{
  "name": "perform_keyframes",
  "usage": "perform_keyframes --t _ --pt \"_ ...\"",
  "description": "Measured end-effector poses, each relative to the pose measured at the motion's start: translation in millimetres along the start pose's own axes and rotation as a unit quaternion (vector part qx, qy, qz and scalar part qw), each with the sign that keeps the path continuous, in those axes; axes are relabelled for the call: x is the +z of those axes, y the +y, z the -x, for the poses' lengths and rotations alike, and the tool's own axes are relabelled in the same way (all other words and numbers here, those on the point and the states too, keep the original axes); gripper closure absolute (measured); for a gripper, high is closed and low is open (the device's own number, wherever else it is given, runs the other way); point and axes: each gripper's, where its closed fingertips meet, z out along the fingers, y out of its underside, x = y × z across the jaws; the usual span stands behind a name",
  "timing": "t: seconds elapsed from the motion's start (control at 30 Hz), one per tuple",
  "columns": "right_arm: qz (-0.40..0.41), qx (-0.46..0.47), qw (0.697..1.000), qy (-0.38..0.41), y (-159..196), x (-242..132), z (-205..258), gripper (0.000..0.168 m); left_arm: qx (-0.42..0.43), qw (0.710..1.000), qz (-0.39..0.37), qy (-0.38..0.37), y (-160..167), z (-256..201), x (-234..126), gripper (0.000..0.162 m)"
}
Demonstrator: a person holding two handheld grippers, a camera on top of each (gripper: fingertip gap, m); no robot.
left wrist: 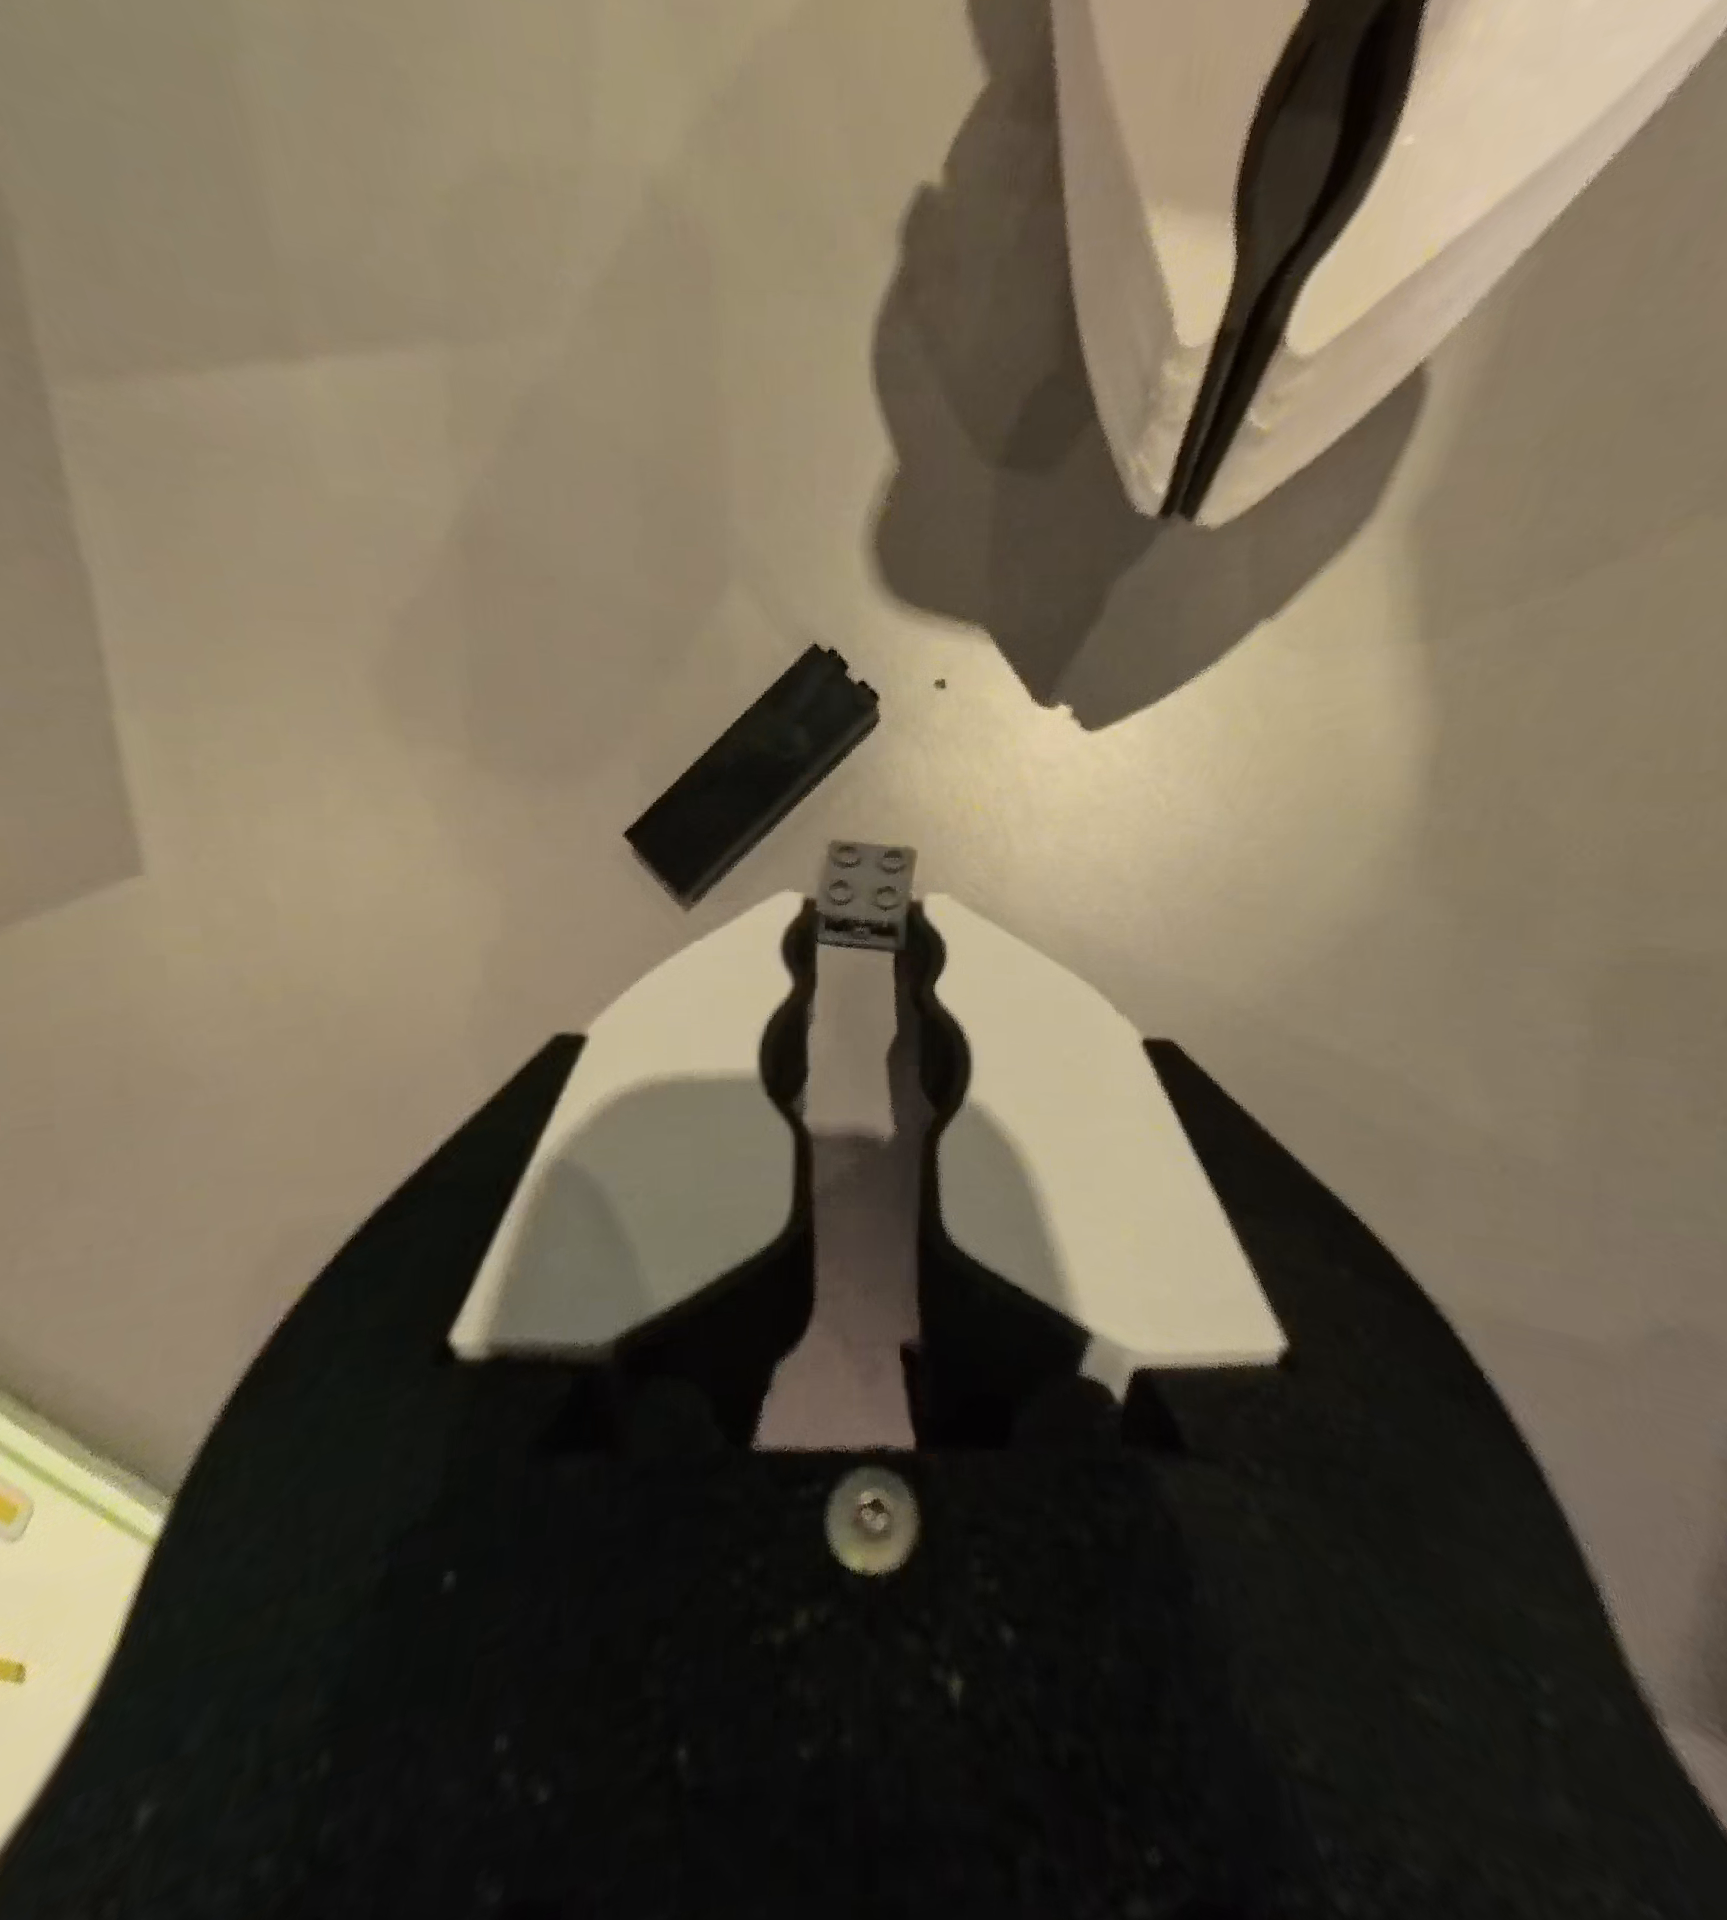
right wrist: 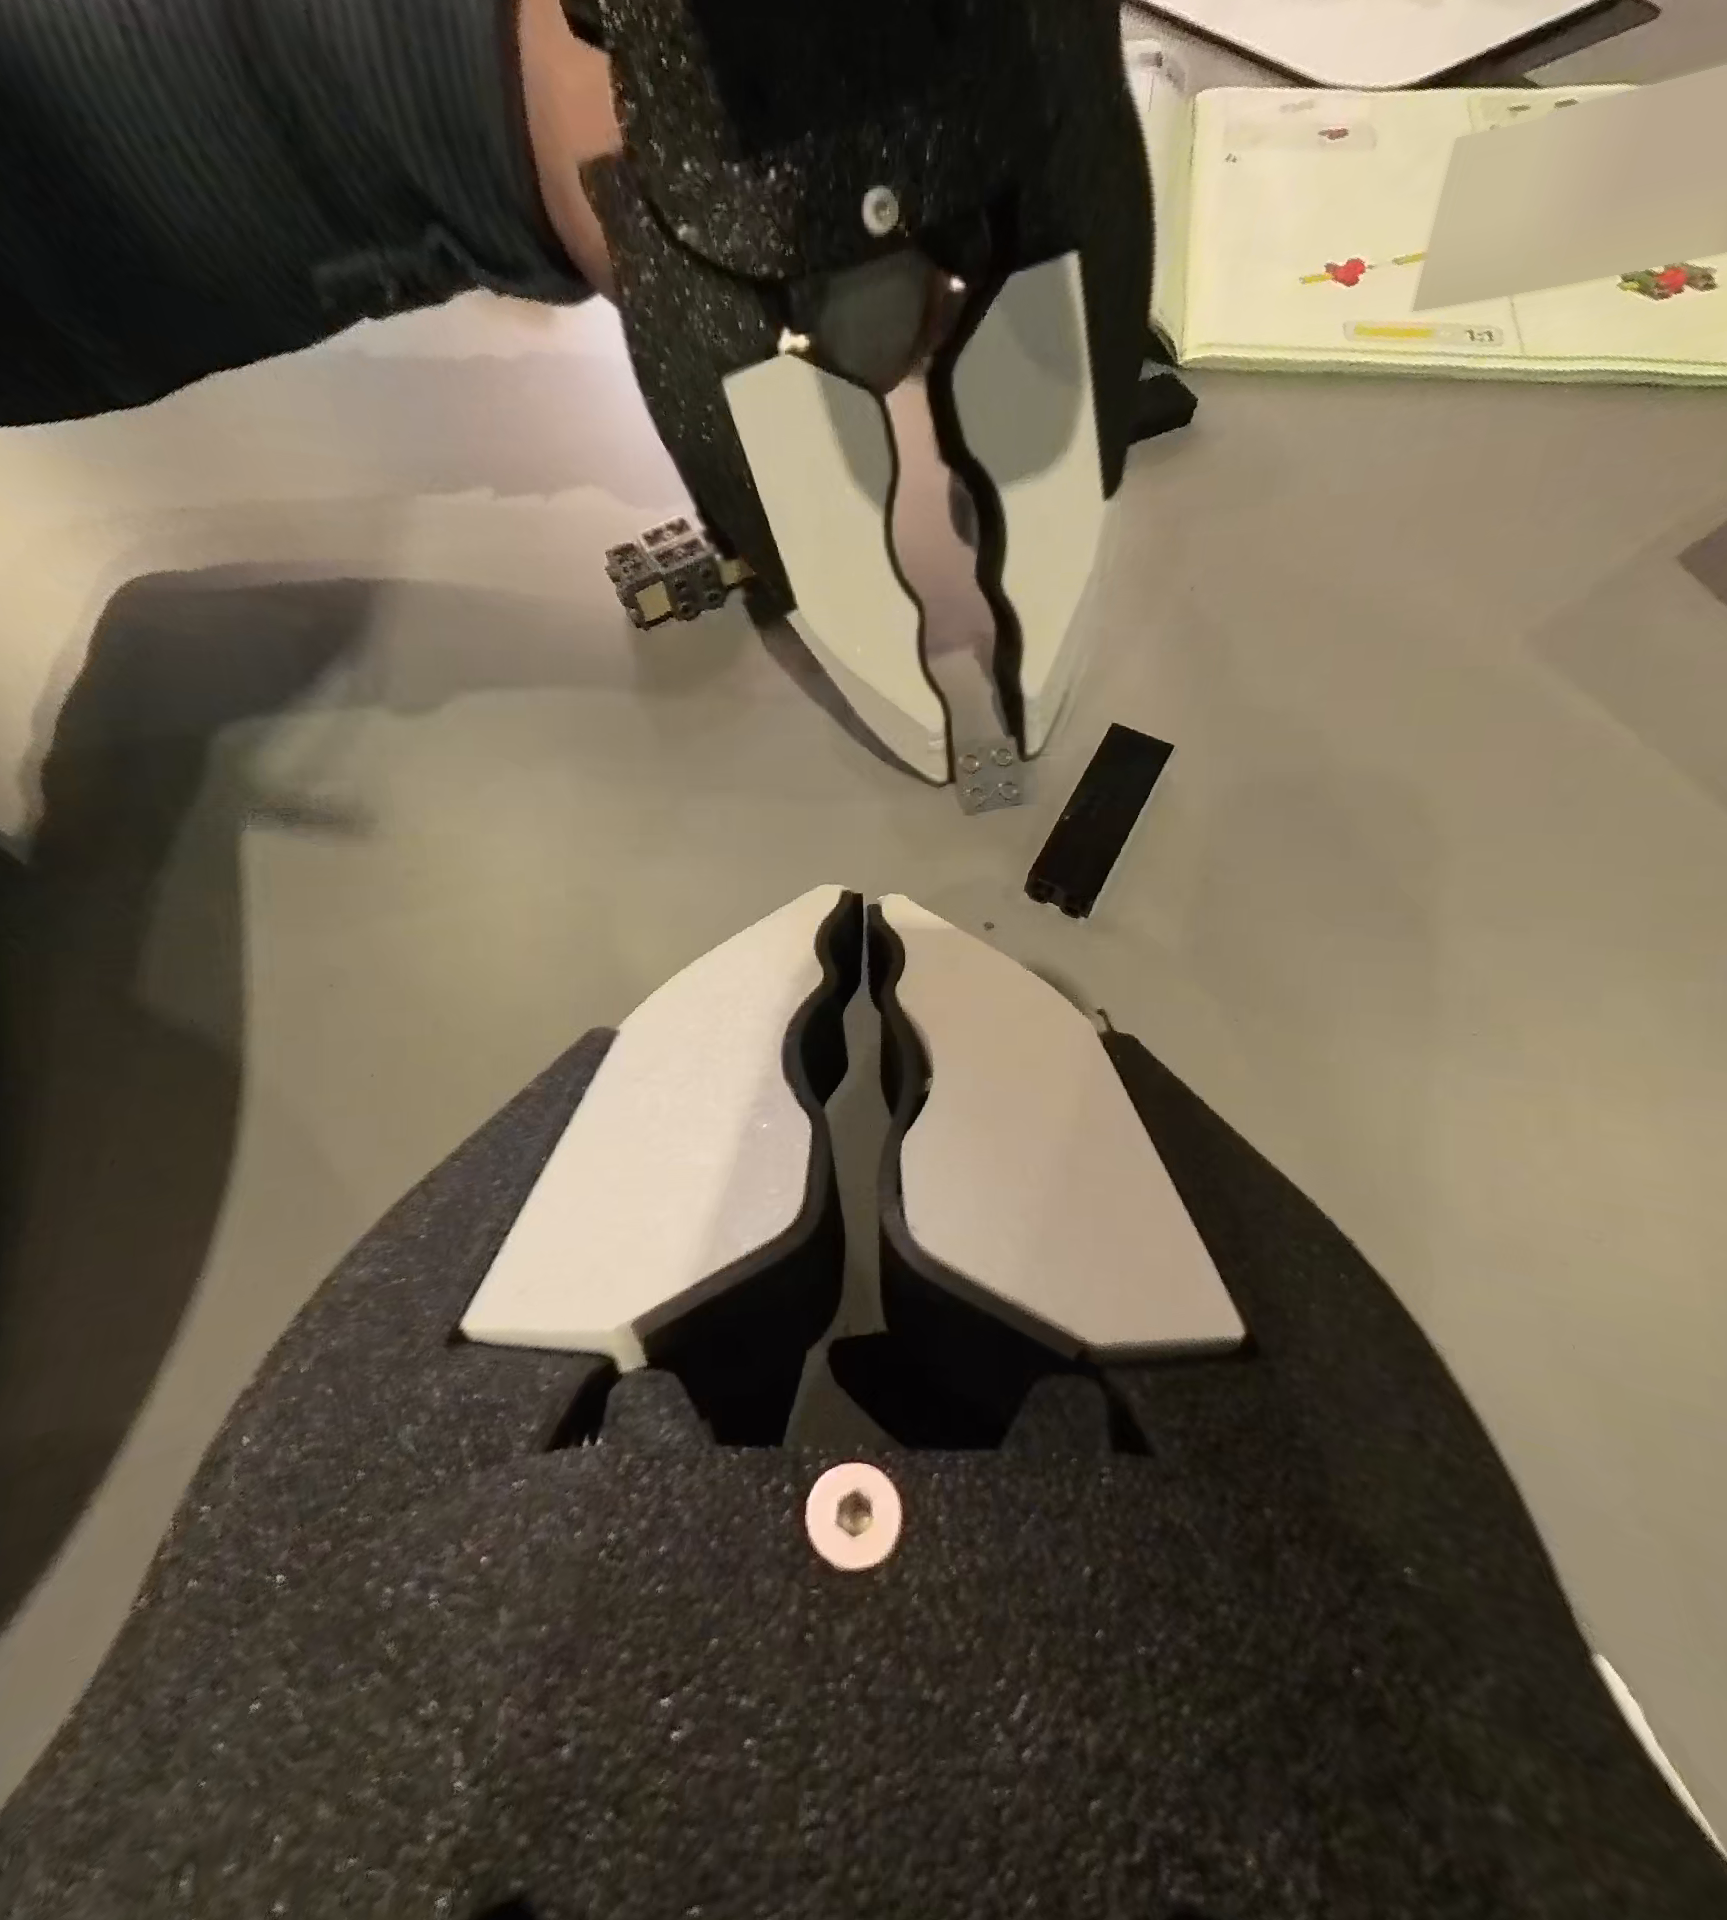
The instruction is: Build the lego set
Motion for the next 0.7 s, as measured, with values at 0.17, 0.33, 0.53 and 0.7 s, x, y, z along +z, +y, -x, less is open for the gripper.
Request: perform_keyframes --t 0.17,0.33,0.53,0.7 --pt "0.006 -0.023 1.000 -0.016 4 -1 7 0.166 0.054 0.996 -0.012 0.074 -6 -34 -1 0.146" --pt "0.013 -0.058 0.996 -0.067 6 -3 24 0.166 0.100 0.987 -0.019 0.123 -13 -69 2 0.145" --pt "0.045 -0.147 0.980 -0.126 4 0 38 0.157 0.067 0.995 -0.035 0.070 -14 -66 -16 0.130" --pt "0.137 -0.288 0.925 -0.204 6 9 37 0.154 0.013 0.993 -0.108 -0.048 -7 -55 -59 0.131"
